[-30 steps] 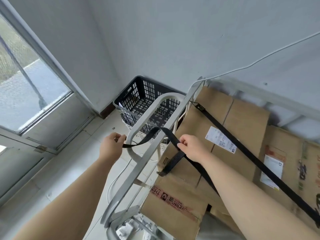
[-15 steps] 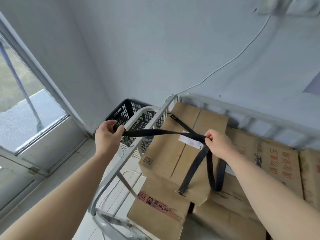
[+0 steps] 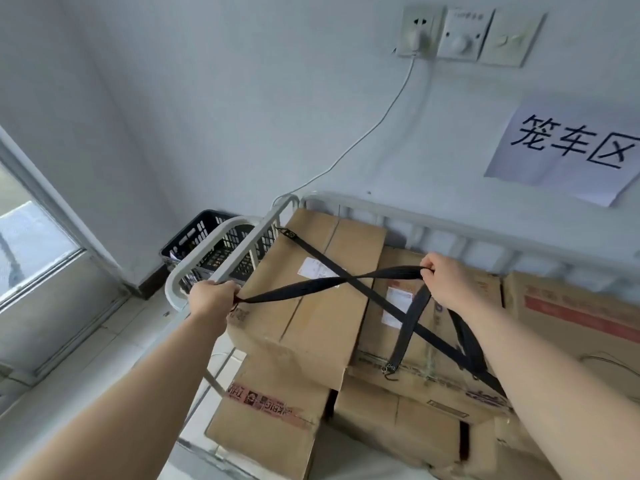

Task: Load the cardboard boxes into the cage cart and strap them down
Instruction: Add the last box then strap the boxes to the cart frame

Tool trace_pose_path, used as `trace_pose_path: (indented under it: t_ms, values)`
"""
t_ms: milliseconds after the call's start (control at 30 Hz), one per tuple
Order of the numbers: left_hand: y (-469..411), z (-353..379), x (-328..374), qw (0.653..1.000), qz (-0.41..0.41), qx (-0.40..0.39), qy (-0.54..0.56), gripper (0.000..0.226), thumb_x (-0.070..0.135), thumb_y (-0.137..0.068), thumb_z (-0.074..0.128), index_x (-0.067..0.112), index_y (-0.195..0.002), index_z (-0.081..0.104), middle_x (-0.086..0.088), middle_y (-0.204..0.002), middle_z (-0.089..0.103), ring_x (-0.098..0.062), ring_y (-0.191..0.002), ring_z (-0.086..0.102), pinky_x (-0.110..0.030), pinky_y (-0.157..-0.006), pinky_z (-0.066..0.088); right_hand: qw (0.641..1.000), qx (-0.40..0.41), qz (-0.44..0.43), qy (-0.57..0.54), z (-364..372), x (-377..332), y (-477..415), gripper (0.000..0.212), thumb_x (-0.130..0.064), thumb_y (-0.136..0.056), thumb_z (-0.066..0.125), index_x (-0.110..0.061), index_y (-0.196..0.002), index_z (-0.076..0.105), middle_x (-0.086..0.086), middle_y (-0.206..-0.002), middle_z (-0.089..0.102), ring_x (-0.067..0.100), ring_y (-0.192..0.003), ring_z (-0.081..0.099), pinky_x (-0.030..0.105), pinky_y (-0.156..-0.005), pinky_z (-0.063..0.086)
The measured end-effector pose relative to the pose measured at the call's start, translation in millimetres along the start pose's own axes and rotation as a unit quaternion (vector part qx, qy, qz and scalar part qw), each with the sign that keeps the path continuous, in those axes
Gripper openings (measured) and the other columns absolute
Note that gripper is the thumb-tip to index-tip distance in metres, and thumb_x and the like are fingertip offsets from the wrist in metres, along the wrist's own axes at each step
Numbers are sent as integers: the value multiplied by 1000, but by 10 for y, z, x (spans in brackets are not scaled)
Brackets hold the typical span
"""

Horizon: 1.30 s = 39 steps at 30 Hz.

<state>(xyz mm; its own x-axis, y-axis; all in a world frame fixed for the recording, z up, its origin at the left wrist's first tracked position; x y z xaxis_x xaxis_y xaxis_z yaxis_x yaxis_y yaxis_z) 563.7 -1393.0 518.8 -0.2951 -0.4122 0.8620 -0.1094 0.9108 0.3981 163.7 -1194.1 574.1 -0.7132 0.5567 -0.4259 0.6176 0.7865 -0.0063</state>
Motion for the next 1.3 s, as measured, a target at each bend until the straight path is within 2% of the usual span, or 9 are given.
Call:
trace_pose_path:
  t_ms: [167,267,433,567,800,967,1100,1167,1300]
  values:
    - [134,275,-169,991,-75,-42,100,20,3,-82,63,4,-64,53,-13,-70,56,-24,-61,57,-38,-78,53,1000,10,2,11,-153,318,96,12,-19,-96,49,-19,-100,60,-2,-94,61,18,-84,56,32,-72,47]
    - [207,447,-190,988,-81,-61,117,28,14,-86,68,4,-64,54,-10,-69,58,-19,-60,57,-33,-65,56,1000,10,13,12,-127,429,87,12,-18,-95,49,-18,-99,61,-2,-95,63,18,-83,56,32,-71,47]
    - [249,660,-290,979,-104,-93,147,22,-4,-97,39,-7,-88,58,-16,-79,62,-21,-63,59,-30,-63,50,1000,-11,17,24,-4,465,31,13,-18,-95,49,-19,-95,62,-2,-92,64,18,-80,57,34,-69,49]
    - [209,674,-396,975,-110,-116,155,19,-2,-96,43,-5,-106,58,-16,-98,66,-20,-75,66,-30,-67,54,999,-32,15,15,129,396,-32,12,-18,-96,48,-20,-94,60,-2,-89,62,18,-80,58,35,-71,50]
    - [29,422,-791,979,-132,-26,156,9,11,-94,59,6,-87,56,-17,-93,69,-11,-49,54,-28,-62,51,997,-64,25,19,383,370,-116,12,-19,-96,48,-22,-95,59,-3,-86,61,16,-74,57,32,-65,49]
    - [-138,352,-1005,971,-174,3,164,14,6,-95,56,-5,-102,57,-14,-80,67,-12,-38,61,-22,-39,51,997,-77,9,14,559,255,-191,12,-18,-95,48,-22,-94,60,-4,-84,62,14,-70,57,30,-59,46]
    - [-353,321,-1198,953,-229,22,199,11,5,-97,50,-5,-97,56,-13,-78,68,-13,-35,61,-29,-53,52,996,-91,2,4,729,111,-274,12,-18,-95,50,-23,-95,61,-3,-88,63,16,-77,59,35,-69,51]
    - [-465,370,-1300,934,-262,21,242,15,3,-98,43,-3,-107,54,-13,-93,66,-14,-45,66,-29,-58,55,995,-95,-3,1,817,43,-326,13,-17,-94,51,-22,-94,63,-3,-90,64,18,-82,59,38,-74,52]
    - [-622,496,-1386,896,-294,40,330,26,-1,-100,32,-3,-121,48,-12,-121,60,-22,-111,63,-29,-93,50,994,-108,-3,4,1010,-35,-443,13,-18,-94,52,-22,-95,64,-4,-90,65,17,-80,60,40,-74,53]
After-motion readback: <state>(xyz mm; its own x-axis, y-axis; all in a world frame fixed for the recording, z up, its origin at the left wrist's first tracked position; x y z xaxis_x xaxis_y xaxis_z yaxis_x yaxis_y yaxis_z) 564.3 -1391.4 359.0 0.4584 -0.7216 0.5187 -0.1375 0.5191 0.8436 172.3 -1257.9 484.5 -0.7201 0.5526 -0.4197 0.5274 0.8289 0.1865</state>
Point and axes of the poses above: each hand's wrist, its own y-axis away from the middle knuckle, its own z-axis out of the palm, x = y × z, the point moved 9 cm from there along -y, towards the middle knuckle
